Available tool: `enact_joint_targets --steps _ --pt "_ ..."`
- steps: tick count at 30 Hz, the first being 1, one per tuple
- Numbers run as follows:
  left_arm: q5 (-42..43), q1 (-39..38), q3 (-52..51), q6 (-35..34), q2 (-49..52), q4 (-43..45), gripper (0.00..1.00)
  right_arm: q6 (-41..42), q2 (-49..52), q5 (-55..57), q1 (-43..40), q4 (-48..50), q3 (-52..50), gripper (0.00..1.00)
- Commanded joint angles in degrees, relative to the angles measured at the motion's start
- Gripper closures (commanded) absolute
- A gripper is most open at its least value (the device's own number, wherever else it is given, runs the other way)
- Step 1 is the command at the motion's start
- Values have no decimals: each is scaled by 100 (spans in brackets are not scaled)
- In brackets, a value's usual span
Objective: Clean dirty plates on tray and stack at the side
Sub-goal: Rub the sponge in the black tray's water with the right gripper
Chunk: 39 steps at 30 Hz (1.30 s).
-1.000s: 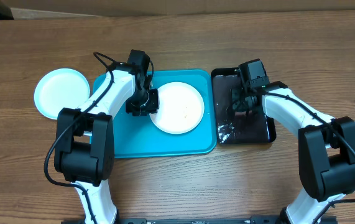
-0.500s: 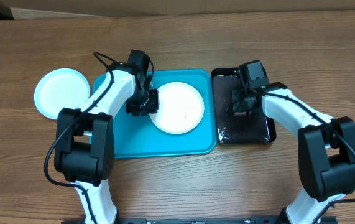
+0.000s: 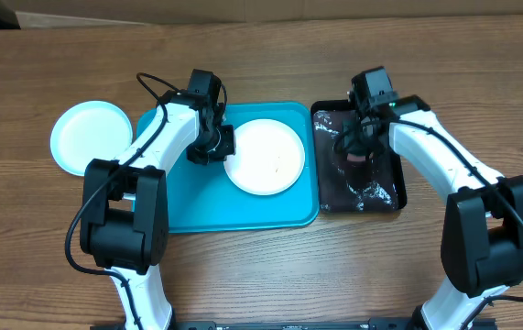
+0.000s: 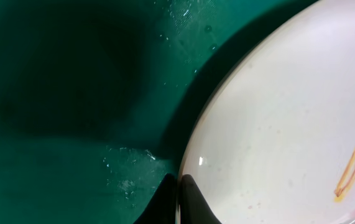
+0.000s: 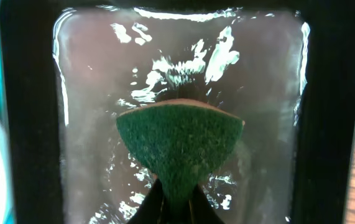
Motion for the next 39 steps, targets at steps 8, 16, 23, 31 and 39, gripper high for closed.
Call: enact_joint_targets --steps 8,16,23,31,39 --pt "-409 -11 -24 -691 72 -492 96 299 -208 -11 -22 -280 160 96" --pt "-505 -11 -24 -772 72 -129 78 105 -247 -90 42 -483 160 96" --pt "-444 -44 -24 -728 72 -304 96 107 -254 -90 37 -487 160 96" --pt "-446 -81 -26 -726 72 -413 96 107 -256 -92 37 -721 372 96" --pt "-446 -81 -26 -726 72 -411 96 107 -247 -282 37 -817 195 96"
